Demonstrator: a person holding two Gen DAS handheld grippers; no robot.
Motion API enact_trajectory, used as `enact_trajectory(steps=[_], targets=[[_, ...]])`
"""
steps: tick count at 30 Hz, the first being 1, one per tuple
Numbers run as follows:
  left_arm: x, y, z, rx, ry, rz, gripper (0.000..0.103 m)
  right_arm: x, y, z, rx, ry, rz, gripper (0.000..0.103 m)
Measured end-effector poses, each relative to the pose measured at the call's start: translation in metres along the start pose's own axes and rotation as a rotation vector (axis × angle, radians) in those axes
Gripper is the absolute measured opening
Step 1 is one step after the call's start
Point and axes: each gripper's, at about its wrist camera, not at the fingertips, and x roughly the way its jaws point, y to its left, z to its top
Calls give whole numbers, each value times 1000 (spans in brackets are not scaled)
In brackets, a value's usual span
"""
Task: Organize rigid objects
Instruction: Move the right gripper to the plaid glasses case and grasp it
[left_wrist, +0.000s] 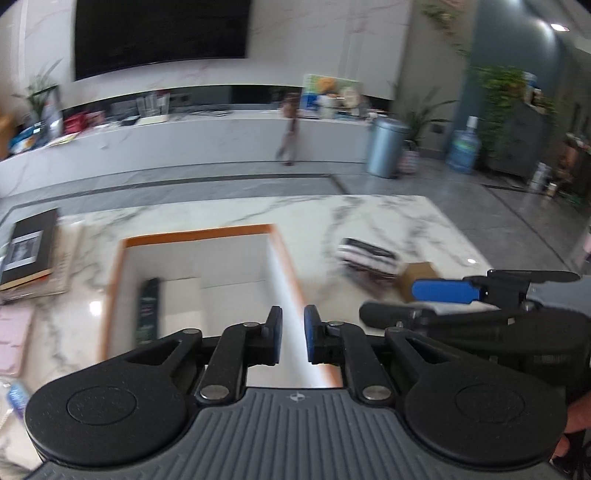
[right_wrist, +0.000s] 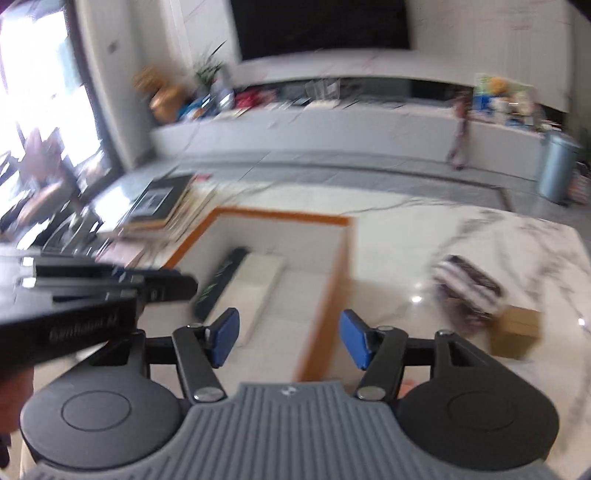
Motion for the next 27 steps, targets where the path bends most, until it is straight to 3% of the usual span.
enact_trajectory(steps=[5,7,10,12,15,18,27], targets=[[14,-51,-1,31,24,-88,17,-39,-63,-21,130,-58,-129,63],[21,-71,-2,49,37,-120,23,-51,-89,-31,190,-56,-179,63],[33,-97,-4,68,64,-159,33,-59,-124,-46,262,-38,-250,63],[43,-109,-5,59,99,-177,34,-60,-145,-56,304,-13,-294,63],[60,-122,-8,58,125,-169,44,-56,-178,-74,361,49,-390,63],[78,-132,-12,63,173,-157,49,-62,-208,-83,497,49,-302,60],[120,-134,-13,74,253,-157,52,-31,-221,-81,466,109,-293,54]])
